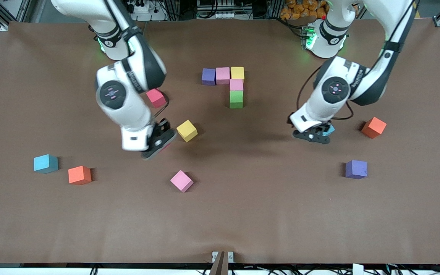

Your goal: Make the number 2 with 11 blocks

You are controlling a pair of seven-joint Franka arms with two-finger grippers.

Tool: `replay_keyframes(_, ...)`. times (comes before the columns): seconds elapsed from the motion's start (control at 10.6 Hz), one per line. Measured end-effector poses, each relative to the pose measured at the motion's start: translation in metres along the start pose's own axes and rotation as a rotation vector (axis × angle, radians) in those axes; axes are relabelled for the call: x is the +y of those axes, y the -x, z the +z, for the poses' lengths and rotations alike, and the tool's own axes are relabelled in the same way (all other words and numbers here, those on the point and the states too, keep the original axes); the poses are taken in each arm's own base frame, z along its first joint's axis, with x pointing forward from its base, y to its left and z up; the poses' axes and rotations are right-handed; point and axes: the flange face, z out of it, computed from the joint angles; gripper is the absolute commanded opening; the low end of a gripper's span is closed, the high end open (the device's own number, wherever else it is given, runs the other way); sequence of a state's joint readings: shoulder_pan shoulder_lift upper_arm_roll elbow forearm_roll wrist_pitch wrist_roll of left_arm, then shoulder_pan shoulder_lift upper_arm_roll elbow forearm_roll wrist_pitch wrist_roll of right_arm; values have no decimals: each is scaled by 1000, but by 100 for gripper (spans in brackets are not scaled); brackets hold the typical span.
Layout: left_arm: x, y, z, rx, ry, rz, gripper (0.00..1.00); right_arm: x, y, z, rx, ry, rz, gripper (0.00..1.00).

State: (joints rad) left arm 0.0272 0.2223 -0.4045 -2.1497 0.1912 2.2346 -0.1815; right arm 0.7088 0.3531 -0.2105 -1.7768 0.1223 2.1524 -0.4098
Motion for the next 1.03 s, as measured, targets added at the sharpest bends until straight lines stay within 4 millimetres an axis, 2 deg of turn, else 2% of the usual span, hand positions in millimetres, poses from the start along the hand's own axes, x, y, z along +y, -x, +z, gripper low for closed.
replay_keyframes(0.28, -26, 14, 14, -32, -33, 139, 100, -73, -17, 8, -19, -1, -225, 48)
replay_keyframes(0.47, -56, 21, 24, -37, -34, 259, 100, -115, -18, 21, -43, -15, -333, 48)
replay_keyframes(0.66, -87, 32, 42, -13, -17, 353, 100, -168, -19, 33, -66, -23, -422, 48)
replay_keyframes(0.85, -90, 39, 53, -11, -27, 449, 100, -210, -20, 56, -91, -14, -497, 48)
replay_keyframes(1.03, -82, 43, 60, 13, -35, 542, 100, -232, -20, 83, -106, -1, -543, 48)
